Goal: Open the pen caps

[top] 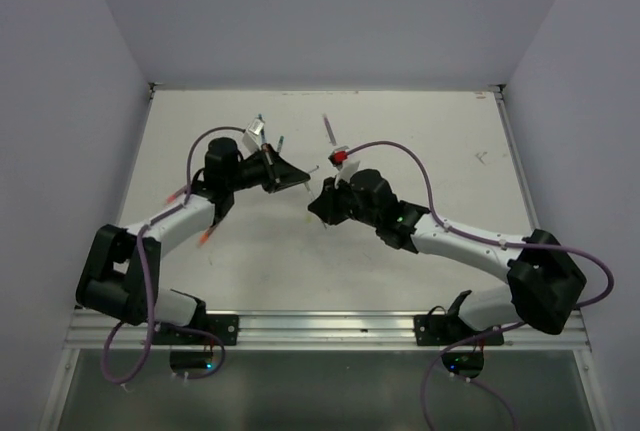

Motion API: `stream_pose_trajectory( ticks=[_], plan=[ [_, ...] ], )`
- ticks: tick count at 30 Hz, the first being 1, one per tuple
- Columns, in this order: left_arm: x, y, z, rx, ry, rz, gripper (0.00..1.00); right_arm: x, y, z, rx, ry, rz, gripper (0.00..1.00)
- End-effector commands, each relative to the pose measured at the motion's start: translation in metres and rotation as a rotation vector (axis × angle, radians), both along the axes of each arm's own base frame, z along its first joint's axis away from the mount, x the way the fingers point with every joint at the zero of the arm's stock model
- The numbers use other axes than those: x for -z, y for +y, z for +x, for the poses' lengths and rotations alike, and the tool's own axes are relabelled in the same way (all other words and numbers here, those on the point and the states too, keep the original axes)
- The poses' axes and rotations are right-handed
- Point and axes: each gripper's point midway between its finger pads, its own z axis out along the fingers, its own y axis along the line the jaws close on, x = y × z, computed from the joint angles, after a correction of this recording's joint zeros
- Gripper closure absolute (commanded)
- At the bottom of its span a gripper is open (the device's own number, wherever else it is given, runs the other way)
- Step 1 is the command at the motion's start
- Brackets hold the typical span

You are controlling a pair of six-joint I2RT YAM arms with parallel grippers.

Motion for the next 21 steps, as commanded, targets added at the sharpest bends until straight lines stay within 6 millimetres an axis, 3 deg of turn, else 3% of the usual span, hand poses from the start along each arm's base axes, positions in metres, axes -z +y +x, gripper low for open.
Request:
stream_pose_trajectory(
  ticks=[1, 3, 8, 10, 11, 12, 13, 15, 16, 17, 19, 21],
  plan=[
    [-0.062, 0.029, 0.032, -0.153, -0.374, 0.04, 1.0, 0.005, 0.017, -0.075, -0.292, 0.264, 0.172, 1.0],
    [-0.069, 0.033, 0.024, -0.152, -0.432, 0.057, 1.0, -0.012, 0.018, -0.075, -0.333, 0.297, 0.285, 1.0],
    [-0.09, 0.038, 0.009, -0.099, -0.508, -0.036, 1.0, -0.027, 0.014, -0.081, -0.395, 0.331, 0.379, 1.0],
    [-0.094, 0.039, 0.011, -0.095, -0.484, -0.05, 1.0, -0.023, 0.01, -0.078, -0.366, 0.335, 0.33, 1.0],
    [-0.07, 0.046, 0.025, -0.147, -0.31, 0.028, 1.0, -0.005, -0.007, -0.049, -0.192, 0.267, 0.175, 1.0],
    [-0.069, 0.046, 0.025, -0.145, -0.318, 0.036, 1.0, -0.005, -0.008, -0.049, -0.202, 0.245, 0.165, 1.0],
    [-0.045, 0.053, 0.029, -0.185, -0.177, 0.096, 1.0, -0.001, -0.017, -0.044, -0.156, 0.259, 0.094, 1.0],
    [-0.051, 0.054, 0.039, -0.198, -0.152, 0.096, 1.0, 0.012, -0.037, -0.031, -0.058, 0.195, -0.075, 1.0],
    [-0.044, 0.058, 0.04, -0.23, -0.101, 0.117, 1.0, 0.004, -0.036, -0.025, -0.044, 0.153, -0.099, 1.0],
    [-0.052, 0.06, 0.043, -0.245, -0.108, 0.114, 1.0, 0.003, -0.037, -0.024, -0.033, 0.122, -0.13, 1.0],
    [-0.049, 0.071, 0.049, -0.32, -0.077, 0.152, 1.0, 0.007, -0.04, -0.015, 0.011, 0.08, -0.187, 1.0],
    [-0.053, 0.074, 0.054, -0.352, -0.08, 0.161, 1.0, 0.013, -0.033, -0.019, 0.003, 0.068, -0.237, 1.0]
  ],
)
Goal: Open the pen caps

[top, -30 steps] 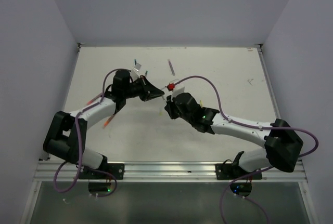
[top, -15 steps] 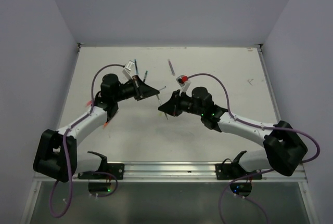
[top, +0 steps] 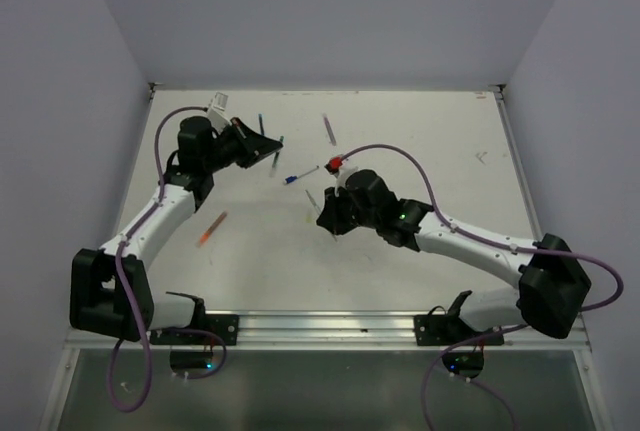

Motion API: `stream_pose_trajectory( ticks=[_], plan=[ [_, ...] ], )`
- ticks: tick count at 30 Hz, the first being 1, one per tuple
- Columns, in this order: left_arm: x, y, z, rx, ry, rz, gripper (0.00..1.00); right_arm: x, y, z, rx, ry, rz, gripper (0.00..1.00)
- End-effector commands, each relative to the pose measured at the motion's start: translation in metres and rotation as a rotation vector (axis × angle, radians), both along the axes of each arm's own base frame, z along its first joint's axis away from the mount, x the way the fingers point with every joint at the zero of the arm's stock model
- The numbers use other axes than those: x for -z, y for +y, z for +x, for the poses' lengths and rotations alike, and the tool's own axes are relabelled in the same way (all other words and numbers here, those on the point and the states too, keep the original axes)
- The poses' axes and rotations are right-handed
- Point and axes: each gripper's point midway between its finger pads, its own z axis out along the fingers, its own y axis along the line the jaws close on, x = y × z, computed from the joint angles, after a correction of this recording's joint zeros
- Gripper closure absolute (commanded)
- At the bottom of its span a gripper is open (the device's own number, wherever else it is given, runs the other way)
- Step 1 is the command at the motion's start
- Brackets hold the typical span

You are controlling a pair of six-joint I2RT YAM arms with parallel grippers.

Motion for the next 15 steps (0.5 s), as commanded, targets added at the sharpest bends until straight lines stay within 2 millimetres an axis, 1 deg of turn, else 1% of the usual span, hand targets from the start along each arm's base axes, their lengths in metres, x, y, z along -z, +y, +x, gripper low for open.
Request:
stream_pose_trajectory(
  ticks=[1, 2, 3, 5, 7, 8, 9, 10, 12, 13, 15],
  plan=[
    [-0.004, 0.019, 0.015, -0.135, 0.021, 0.064, 1.0, 0.02, -0.018, 0.008, 0.061, -0.068, -0.231, 1.0],
    [-0.007, 0.021, 0.017, -0.139, 0.016, 0.061, 1.0, 0.023, -0.014, 0.003, 0.044, -0.071, -0.241, 1.0],
    [-0.009, 0.023, 0.017, -0.137, 0.003, 0.064, 1.0, 0.023, -0.011, 0.005, 0.043, -0.076, -0.227, 1.0],
    [-0.016, 0.03, 0.02, -0.154, -0.042, 0.078, 1.0, 0.033, -0.006, 0.001, 0.021, -0.042, -0.23, 1.0],
    [-0.021, 0.036, 0.021, -0.15, -0.103, 0.124, 1.0, 0.028, -0.001, -0.004, -0.003, -0.023, -0.205, 1.0],
    [-0.022, 0.038, 0.021, -0.16, -0.107, 0.126, 1.0, 0.026, 0.001, -0.006, -0.015, -0.025, -0.187, 1.0],
    [-0.021, 0.041, 0.021, -0.161, -0.133, 0.157, 1.0, 0.023, 0.002, -0.006, -0.01, -0.026, -0.168, 1.0],
    [-0.019, 0.043, 0.022, -0.165, -0.139, 0.179, 1.0, 0.024, 0.0, -0.007, -0.006, -0.024, -0.173, 1.0],
    [-0.016, 0.048, 0.023, -0.166, -0.154, 0.238, 1.0, 0.018, -0.01, -0.003, 0.041, -0.028, -0.189, 1.0],
    [-0.005, 0.05, 0.017, -0.16, -0.112, 0.265, 1.0, 0.019, -0.016, -0.004, 0.058, -0.022, -0.204, 1.0],
    [-0.001, 0.052, 0.011, -0.151, -0.124, 0.283, 1.0, 0.012, -0.029, 0.003, 0.113, -0.034, -0.185, 1.0]
  ],
)
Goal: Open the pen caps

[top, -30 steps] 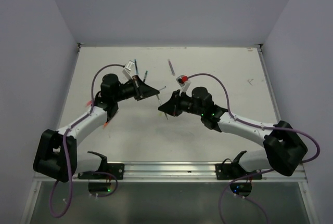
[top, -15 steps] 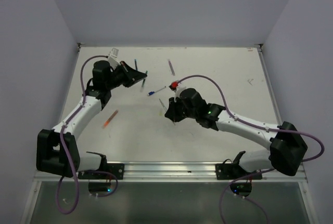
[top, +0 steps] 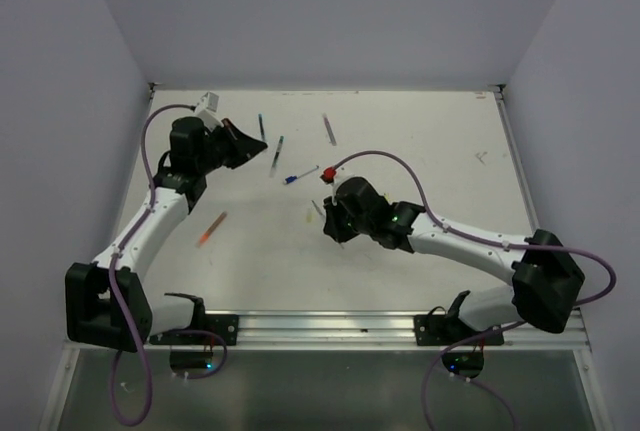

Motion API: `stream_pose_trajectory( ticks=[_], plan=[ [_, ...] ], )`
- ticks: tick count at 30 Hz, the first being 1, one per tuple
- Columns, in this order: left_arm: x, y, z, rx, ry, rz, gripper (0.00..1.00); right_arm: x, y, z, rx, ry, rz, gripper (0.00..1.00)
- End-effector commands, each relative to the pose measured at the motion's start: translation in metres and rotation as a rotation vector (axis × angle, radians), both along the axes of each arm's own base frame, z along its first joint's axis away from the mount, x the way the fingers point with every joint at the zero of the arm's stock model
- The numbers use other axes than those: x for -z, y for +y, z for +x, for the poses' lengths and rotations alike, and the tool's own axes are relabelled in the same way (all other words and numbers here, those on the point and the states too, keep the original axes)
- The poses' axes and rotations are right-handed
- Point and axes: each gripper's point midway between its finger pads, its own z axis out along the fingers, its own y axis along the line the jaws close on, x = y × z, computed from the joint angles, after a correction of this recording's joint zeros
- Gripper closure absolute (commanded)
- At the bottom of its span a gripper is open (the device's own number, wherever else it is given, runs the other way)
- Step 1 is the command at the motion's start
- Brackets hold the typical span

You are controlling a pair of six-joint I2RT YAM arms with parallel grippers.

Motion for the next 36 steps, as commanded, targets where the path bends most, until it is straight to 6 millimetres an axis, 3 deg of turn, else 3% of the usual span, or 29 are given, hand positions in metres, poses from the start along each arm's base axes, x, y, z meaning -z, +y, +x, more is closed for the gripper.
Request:
stream_pose_trajectory(
  ticks=[1, 5, 7, 11, 14, 17, 22, 31, 36],
  plan=[
    [0.002, 0.012, -0.009, 0.002, -0.045, 0.099, 1.0, -0.027, -0.02, 0.015, 0.105, -0.053, 0.042, 1.0],
    [0.035, 0.011, -0.029, 0.054, 0.032, 0.125, 1.0, -0.023, -0.052, 0.028, 0.198, -0.02, 0.038, 1.0],
    [0.057, 0.005, -0.044, 0.096, 0.076, 0.103, 1.0, -0.022, -0.079, 0.036, 0.284, -0.042, -0.008, 1.0],
    [0.094, -0.012, -0.07, 0.153, 0.16, 0.18, 1.0, -0.002, -0.143, 0.05, 0.471, 0.023, -0.114, 1.0],
    [0.118, -0.024, -0.087, 0.181, 0.216, 0.247, 1.0, 0.012, -0.177, 0.053, 0.563, 0.071, -0.179, 1.0],
    [0.133, -0.032, -0.095, 0.21, 0.24, 0.254, 1.0, 0.026, -0.199, 0.051, 0.624, 0.1, -0.227, 1.0],
    [0.17, -0.043, -0.098, 0.259, 0.324, 0.263, 1.0, 0.051, -0.211, 0.049, 0.646, 0.148, -0.274, 1.0],
    [0.195, -0.057, -0.084, 0.281, 0.372, 0.301, 1.0, 0.071, -0.201, 0.072, 0.65, 0.167, -0.255, 1.0],
    [0.194, -0.062, -0.072, 0.276, 0.362, 0.311, 1.0, 0.077, -0.198, 0.083, 0.652, 0.169, -0.259, 1.0]
  ],
)
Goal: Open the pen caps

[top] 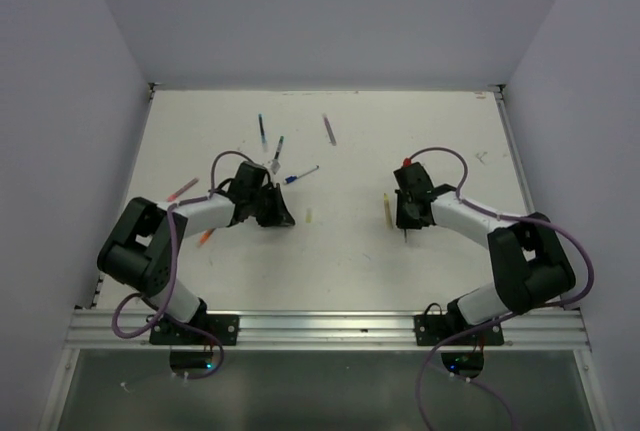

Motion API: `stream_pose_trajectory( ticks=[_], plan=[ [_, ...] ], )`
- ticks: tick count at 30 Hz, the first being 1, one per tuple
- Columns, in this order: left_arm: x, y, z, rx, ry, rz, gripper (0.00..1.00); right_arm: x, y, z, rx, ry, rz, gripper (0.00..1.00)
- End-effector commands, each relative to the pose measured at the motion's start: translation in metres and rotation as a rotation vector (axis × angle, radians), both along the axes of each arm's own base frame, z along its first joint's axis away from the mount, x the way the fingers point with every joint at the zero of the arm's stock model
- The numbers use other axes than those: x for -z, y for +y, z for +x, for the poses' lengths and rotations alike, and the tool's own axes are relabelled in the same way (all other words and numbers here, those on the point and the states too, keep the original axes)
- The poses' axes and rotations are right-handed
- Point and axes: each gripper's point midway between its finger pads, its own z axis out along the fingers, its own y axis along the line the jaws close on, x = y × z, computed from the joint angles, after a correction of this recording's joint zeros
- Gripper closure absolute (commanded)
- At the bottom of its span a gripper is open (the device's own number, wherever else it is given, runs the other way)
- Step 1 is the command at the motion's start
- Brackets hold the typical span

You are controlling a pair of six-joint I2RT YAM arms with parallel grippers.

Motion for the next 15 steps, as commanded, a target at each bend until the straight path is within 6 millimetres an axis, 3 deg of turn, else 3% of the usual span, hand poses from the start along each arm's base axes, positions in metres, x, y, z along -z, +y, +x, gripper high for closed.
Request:
stream_pose_trajectory(
  ticks=[1, 3, 4, 9, 15],
  plan=[
    [-0.013, -0.008, 0.025, 0.008, -0.095, 0.005, 1.0, -0.014, 0.008, 0.029, 0.013, -0.086, 0.03, 1.0],
    [-0.012, -0.007, 0.027, 0.004, -0.092, 0.012, 0.99, -0.008, 0.008, 0.027, 0.021, -0.072, 0.033, 1.0],
    [-0.011, -0.007, 0.028, 0.002, -0.091, 0.015, 0.91, -0.007, 0.01, 0.026, 0.014, -0.066, 0.041, 1.0],
    [-0.004, -0.003, 0.028, -0.001, -0.071, 0.055, 0.81, 0.001, 0.012, 0.027, 0.005, -0.052, 0.048, 0.94],
    [-0.009, 0.004, 0.028, -0.001, -0.088, 0.088, 0.7, 0.002, 0.014, 0.025, -0.01, -0.046, 0.06, 0.8]
  ],
)
